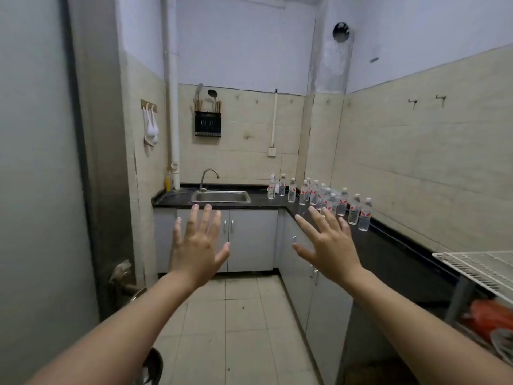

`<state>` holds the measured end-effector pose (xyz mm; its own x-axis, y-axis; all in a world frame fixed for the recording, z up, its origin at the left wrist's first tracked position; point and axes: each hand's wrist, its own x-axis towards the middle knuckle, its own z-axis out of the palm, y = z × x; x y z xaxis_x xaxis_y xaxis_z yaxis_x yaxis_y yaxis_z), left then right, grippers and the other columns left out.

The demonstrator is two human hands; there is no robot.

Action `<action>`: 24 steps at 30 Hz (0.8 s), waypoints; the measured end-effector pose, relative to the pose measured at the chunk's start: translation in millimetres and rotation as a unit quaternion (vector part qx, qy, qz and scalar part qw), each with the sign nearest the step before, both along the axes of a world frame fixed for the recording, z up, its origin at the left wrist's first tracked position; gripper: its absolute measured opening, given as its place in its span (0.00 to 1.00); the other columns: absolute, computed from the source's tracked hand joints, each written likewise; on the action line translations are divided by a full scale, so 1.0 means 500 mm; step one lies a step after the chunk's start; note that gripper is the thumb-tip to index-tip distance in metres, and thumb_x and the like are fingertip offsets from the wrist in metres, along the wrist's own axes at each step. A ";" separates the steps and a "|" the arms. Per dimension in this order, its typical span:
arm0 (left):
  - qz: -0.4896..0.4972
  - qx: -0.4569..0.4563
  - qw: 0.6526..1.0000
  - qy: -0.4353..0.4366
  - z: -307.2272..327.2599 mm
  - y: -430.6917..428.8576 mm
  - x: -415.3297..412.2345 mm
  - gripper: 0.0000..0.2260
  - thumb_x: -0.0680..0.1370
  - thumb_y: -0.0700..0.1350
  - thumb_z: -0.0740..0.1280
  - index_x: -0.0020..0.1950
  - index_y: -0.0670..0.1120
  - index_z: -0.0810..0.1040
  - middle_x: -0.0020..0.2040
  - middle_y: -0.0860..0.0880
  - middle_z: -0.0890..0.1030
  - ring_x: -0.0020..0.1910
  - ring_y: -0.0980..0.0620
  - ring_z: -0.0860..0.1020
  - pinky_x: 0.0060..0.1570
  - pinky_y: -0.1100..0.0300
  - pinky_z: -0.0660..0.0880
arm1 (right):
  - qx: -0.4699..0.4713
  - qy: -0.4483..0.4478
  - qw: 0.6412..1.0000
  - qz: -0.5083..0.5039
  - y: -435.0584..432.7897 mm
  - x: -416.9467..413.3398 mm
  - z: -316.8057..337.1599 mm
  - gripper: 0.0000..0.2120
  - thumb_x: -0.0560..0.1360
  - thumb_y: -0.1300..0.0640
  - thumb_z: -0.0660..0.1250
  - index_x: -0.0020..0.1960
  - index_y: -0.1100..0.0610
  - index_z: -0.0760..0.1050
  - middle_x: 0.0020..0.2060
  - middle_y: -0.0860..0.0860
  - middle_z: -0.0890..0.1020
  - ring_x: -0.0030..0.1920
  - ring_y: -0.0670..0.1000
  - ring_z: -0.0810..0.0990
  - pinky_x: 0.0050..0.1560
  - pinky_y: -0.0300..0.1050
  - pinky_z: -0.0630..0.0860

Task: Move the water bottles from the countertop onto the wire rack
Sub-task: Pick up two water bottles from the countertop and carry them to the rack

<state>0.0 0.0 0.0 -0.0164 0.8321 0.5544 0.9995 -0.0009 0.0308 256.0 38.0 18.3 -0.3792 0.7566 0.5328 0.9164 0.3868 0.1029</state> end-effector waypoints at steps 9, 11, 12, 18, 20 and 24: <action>-0.025 -0.009 0.999 -0.046 -0.030 0.279 0.008 0.30 0.77 0.58 0.52 0.75 0.48 0.45 0.77 0.46 0.46 0.76 0.46 0.41 0.71 0.43 0.41 | -0.038 -0.022 0.998 -0.051 0.242 -0.036 -0.036 0.30 0.76 0.38 0.52 0.74 0.45 0.48 0.75 0.54 0.53 0.75 0.56 0.49 0.72 0.59 0.49; -0.025 -0.024 0.997 -0.063 -0.041 0.333 0.016 0.30 0.77 0.58 0.51 0.75 0.48 0.45 0.77 0.46 0.46 0.76 0.46 0.41 0.72 0.43 0.42 | -0.056 -0.030 0.996 -0.058 0.289 -0.043 -0.044 0.30 0.76 0.38 0.51 0.74 0.44 0.45 0.75 0.54 0.52 0.75 0.56 0.49 0.72 0.58 0.49; -0.026 -0.029 0.997 -0.068 -0.047 0.369 0.015 0.30 0.77 0.58 0.51 0.75 0.48 0.45 0.77 0.46 0.46 0.76 0.45 0.41 0.72 0.43 0.43 | -0.060 -0.030 0.996 -0.062 0.323 -0.049 -0.047 0.30 0.76 0.38 0.51 0.74 0.44 0.44 0.75 0.53 0.52 0.75 0.56 0.49 0.72 0.58 0.49; -0.026 -0.069 0.995 -0.071 -0.106 0.544 -0.008 0.30 0.77 0.58 0.50 0.75 0.48 0.45 0.77 0.46 0.47 0.75 0.45 0.42 0.71 0.42 0.45 | -0.098 -0.031 0.991 -0.083 0.462 -0.080 -0.103 0.30 0.76 0.38 0.50 0.74 0.44 0.42 0.75 0.53 0.53 0.75 0.54 0.49 0.72 0.57 0.50; -0.022 -0.091 0.992 -0.083 -0.136 0.586 -0.009 0.30 0.77 0.59 0.50 0.75 0.48 0.46 0.77 0.46 0.47 0.76 0.45 0.42 0.71 0.42 0.45 | -0.116 -0.046 0.989 -0.084 0.495 -0.080 -0.126 0.30 0.76 0.39 0.50 0.74 0.44 0.43 0.75 0.52 0.52 0.75 0.54 0.49 0.72 0.56 0.50; -0.018 -0.124 0.990 -0.067 -0.192 0.675 -0.012 0.30 0.77 0.60 0.49 0.75 0.48 0.46 0.77 0.46 0.47 0.76 0.45 0.43 0.71 0.43 0.47 | -0.128 -0.037 0.987 -0.090 0.591 -0.077 -0.150 0.30 0.77 0.40 0.50 0.74 0.45 0.43 0.76 0.52 0.51 0.75 0.54 0.48 0.72 0.55 0.50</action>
